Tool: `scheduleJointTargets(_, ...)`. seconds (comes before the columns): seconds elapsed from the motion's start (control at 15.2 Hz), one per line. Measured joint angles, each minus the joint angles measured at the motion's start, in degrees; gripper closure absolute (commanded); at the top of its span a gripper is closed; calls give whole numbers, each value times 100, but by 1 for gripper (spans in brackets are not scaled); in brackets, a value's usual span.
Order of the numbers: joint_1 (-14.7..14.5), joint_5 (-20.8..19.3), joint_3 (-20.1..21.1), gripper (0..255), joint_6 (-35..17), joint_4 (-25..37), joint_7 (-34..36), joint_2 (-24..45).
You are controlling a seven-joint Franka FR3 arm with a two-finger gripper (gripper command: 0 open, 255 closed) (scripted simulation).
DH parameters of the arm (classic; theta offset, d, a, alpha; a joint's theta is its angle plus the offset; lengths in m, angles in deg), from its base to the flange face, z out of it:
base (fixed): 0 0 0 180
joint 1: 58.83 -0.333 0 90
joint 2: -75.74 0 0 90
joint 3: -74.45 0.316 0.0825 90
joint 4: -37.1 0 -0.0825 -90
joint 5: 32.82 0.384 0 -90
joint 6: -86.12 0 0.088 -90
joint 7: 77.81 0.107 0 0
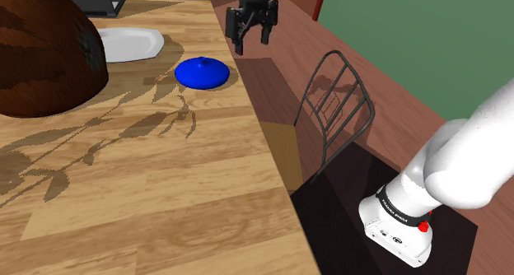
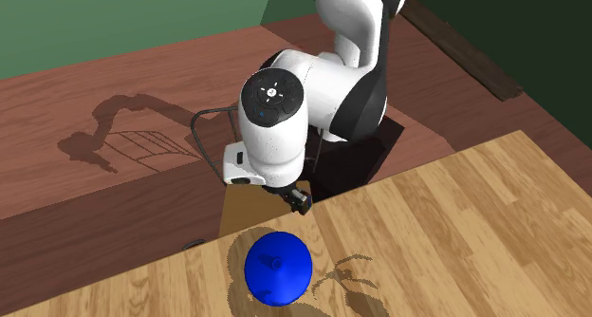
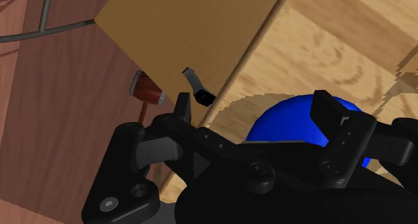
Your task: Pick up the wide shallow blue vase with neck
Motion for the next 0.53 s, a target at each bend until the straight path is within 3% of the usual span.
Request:
scheduleJointTargets(0.33, -263, -368, 202, 0, 265, 1401, 433, 1183)
scheduleJointTargets(0.53, -531, -661, 263, 0, 645, 2656, 647, 2099)
